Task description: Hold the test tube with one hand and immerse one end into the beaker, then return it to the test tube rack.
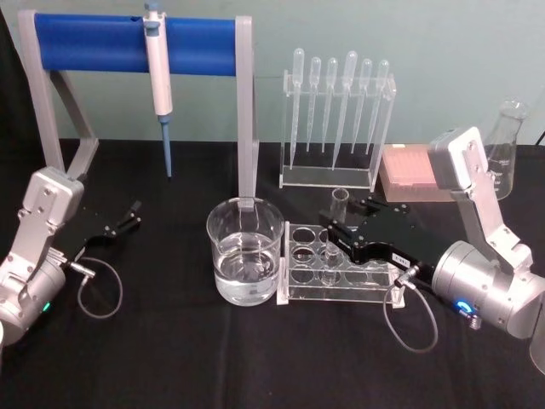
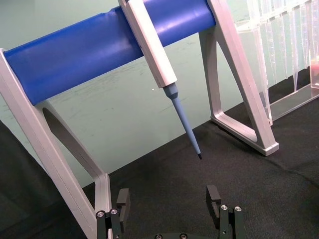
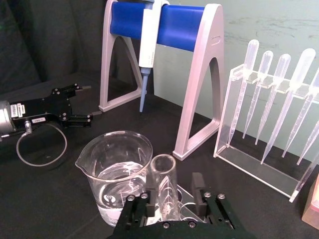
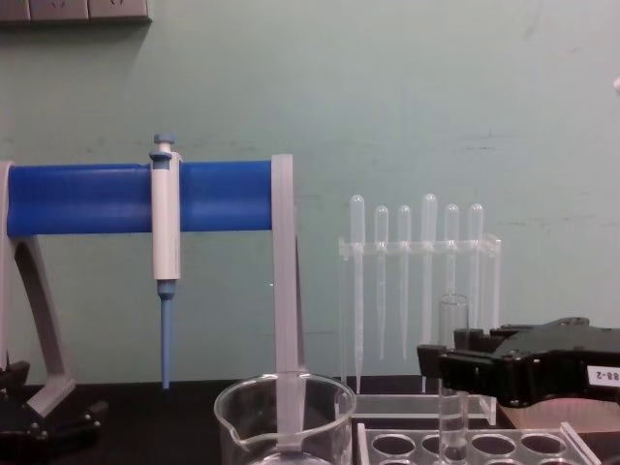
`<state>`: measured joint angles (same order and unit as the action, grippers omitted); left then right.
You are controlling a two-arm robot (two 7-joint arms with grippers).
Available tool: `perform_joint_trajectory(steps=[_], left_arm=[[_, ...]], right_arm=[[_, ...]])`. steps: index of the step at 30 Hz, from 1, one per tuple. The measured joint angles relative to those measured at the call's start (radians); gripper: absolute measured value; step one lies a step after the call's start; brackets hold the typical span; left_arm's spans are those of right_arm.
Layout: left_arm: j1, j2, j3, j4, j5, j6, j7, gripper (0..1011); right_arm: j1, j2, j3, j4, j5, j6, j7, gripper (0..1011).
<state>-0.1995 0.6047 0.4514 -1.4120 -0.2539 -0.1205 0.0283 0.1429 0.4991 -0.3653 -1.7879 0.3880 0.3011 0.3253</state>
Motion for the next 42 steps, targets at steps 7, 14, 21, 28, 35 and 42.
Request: perform_joint_trajectory(steps=[7,14,21,28,35,42], left_arm=[[0.000,0.000,0.000,0.000,0.000,0.000,0.000,1000],[0.000,0.000,0.000,0.000,0.000,0.000,0.000,1000],[0.000,0.000,0.000,0.000,0.000,0.000,0.000,1000],[0.000,0.000,0.000,0.000,0.000,0.000,0.000,1000],[0.000,0.000,0.000,0.000,0.000,0.000,0.000,1000],[0.000,0.000,0.000,0.000,0.000,0.000,0.000,1000]], right_arm=[[0.000,0.001,0.000,-0.001,0.000,0.000,0.000,664],[-0.003,0.001,0.004,-0.012,0.000,0.001,0.000,873],[-0.012,0.001,0.023,-0.058,0.003,-0.005,-0.002,1004],[-0.040,-0.003,0.069,-0.129,0.009,-0.032,-0.038,1004],[-0.100,-0.039,0.131,-0.175,-0.030,-0.045,-0.152,1004],[-0.160,-0.085,0.179,-0.132,-0.141,-0.068,-0.311,1004]])
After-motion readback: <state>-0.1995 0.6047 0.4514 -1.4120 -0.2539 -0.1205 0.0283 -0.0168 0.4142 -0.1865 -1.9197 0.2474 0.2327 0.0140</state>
